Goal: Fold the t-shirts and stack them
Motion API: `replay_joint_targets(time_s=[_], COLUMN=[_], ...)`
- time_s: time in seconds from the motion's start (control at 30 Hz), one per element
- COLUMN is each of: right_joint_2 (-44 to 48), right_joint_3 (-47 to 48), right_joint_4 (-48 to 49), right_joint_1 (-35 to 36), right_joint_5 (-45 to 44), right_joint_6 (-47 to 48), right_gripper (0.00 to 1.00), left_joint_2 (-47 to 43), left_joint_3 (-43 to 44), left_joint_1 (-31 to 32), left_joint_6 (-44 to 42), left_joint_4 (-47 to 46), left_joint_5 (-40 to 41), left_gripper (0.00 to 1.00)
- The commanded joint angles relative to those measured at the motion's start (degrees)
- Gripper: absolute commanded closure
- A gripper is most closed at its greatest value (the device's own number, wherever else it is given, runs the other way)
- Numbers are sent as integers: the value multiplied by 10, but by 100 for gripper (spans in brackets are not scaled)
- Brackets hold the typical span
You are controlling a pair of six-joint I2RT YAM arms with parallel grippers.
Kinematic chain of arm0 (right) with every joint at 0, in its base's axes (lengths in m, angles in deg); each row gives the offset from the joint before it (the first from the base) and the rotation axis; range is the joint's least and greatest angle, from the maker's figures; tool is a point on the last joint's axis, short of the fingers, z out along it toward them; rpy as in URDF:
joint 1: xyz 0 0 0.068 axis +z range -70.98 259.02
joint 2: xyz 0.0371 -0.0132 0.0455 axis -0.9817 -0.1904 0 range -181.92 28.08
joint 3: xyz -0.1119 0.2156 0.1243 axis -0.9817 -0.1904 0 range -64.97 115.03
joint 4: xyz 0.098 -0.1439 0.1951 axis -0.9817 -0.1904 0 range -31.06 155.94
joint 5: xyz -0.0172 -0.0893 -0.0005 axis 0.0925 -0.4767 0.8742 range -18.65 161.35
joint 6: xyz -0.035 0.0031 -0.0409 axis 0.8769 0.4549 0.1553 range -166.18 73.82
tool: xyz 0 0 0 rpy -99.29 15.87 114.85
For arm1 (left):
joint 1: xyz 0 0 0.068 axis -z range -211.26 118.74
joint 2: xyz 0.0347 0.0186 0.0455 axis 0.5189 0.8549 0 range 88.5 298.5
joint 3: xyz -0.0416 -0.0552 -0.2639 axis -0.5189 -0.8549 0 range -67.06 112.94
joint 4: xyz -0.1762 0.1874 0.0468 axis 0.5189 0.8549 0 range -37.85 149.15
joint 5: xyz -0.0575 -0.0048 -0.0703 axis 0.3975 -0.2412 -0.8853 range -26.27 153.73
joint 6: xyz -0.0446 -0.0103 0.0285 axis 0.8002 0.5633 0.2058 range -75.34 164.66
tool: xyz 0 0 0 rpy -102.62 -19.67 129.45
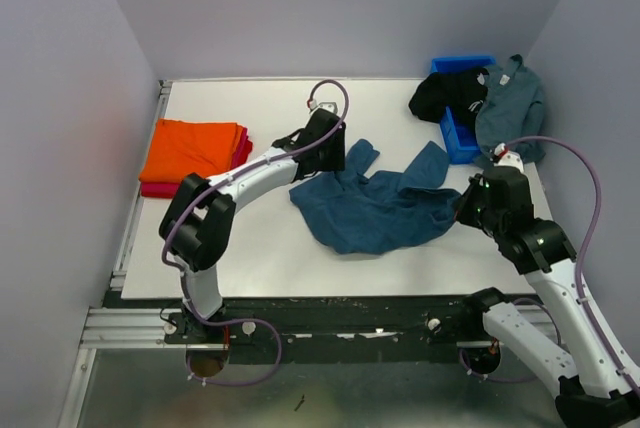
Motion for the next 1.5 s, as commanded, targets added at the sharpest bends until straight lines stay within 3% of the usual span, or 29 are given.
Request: replay_joint_targets(time_s=[0.0,0.2,0.33,0.43,0.57,0.7,0.87,1.07,1.17,1.3,1.47], right_joint_2=[4,-8,-18,-49,-145,-242,-323,-413,-394,-307,-213], right_joint_3=[-7,-8,3,24,87,225,440,684,697,630,598], right_joint_4=[16,23,28,52,96,91,43,-59,-59,-14,21], right_joint_1=[-3,-3,-3,-3,-12,-59,-189,-229,-229,-229,-230], right_joint_5=[-16,-16,-34,-59,-54,-32,110,192,228,274,305], right_joint_6=[-7,-6,-5,-7,-22,-2,27,45,49,57,73], right_gripper=[99,99,99,99,99,99,99,99,99,99,99], left_joint_2=[47,114,97,31,-35,-89,-142,-223,-295,-391,-446], left_joint_3=[23,37,32,20,65,102,153,171,125,77,133], left_joint_1=[-8,-11,-16,-27,-49,-84,-131,-179,-182,-182,-181], left_joint_6=[21,28,25,13,-10,-22,-26,-32,-40,-41,-82], left_joint_4=[46,30,37,43,107,141,161,143,95,52,56], left_joint_5=[14,-13,19,71,127,150,143,144,143,143,107], left_gripper=[36,47,100,100,100,100,100,100,100,100,100])
